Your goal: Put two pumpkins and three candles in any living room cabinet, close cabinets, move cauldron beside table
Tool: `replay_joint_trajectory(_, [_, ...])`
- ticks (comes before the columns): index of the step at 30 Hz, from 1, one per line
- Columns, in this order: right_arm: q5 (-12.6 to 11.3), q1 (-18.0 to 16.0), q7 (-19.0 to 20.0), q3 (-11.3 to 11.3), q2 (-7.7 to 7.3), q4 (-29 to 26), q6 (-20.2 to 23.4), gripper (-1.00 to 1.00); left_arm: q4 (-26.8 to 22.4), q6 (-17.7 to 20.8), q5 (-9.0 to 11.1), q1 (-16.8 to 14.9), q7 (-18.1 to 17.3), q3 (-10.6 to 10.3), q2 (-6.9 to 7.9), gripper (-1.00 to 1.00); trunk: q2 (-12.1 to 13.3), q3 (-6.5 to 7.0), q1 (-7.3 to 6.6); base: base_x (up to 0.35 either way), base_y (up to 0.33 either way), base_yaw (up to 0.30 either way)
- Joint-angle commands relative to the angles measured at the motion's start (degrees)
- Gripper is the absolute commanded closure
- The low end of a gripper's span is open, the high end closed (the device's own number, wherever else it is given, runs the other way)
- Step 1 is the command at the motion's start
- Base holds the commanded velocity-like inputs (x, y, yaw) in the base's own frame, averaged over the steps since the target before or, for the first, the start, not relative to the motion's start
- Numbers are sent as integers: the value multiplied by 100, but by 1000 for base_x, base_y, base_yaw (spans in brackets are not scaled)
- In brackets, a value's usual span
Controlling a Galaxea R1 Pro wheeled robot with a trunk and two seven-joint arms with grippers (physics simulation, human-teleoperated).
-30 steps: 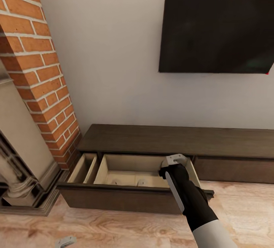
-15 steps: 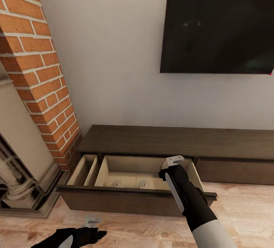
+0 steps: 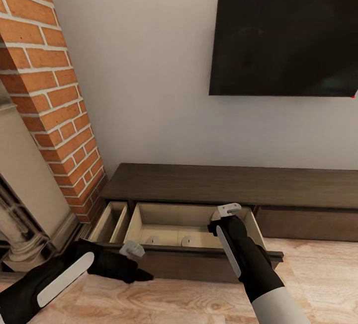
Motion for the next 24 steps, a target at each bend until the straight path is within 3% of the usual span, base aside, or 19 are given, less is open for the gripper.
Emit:
replay_joint_trajectory(1, [8, 0, -2, 0, -1, 0, -7, 100, -283, 299, -8, -48, -1, 183, 100, -100, 0, -1, 0, 0, 0, 0])
replay_joint_trajectory(3, [8, 0, -7, -1, -1, 1, -17, 100, -561, 509, -1, -175, -24, 380, 292, -100, 0, -1, 0, 0, 0, 0])
replay_joint_trajectory(5, [8, 0, -8, -1, -6, 1, -21, 100, -648, 571, 6, -385, -163, 442, 378, -100, 0, -1, 0, 0, 0, 0])
replay_joint_trajectory(7, [12, 0, -9, -1, -12, 1, -28, 100, -688, 595, 4, -565, -486, 485, 430, -100, 0, -1, 0, 0, 0, 0])
replay_joint_trajectory(9, [14, 0, -4, -3, -41, 1, -31, 100, -709, 603, -1, -789, -1070, 688, 535, -100, 0, -1, 0, 0, 0, 0])
replay_joint_trajectory(10, [14, 0, -3, -5, -45, 1, -31, 100, -711, 603, -2, -826, -1160, 742, 559, -100, 0, -1, 0, 0, 0, 0])
replay_joint_trajectory(11, [14, 0, -2, -6, -52, 1, -32, 100, -713, 603, -2, -899, -1333, 879, 612, -100, 0, -1, 0, 0, 0, 0])
replay_joint_trajectory(14, [11, 0, -1, -19, -54, 1, -28, 100, -716, 595, 0, -1071, -1969, 1570, 760, -100, 0, -1, 0, 0, 0, 0])
replay_joint_trajectory(15, [10, 0, -1, -26, -54, 1, -25, 100, -716, 592, 0, -1081, -2064, 1671, 769, -100, 0, -1, 0, 0, 0, 0])
replay_joint_trajectory(16, [6, 0, -1, -62, -51, 1, -6, 100, -716, 579, -3, -1109, -2412, 2022, 791, -100, 0, -1, 0, 0, 0, 0])
replay_joint_trajectory(21, [0, 0, -1, -93, -34, -6, 21, 100, -717, 552, -3, -1174, -2791, 2723, 774, -100, 0, -1, 0, 0, 0, 0])
replay_joint_trajectory(24, [-2, 0, -1, -142, -20, -1, 35, 100, -717, 510, 1, -1189, -2969, 3036, 730, -100, 0, -1, 0, 3, 0, 0])
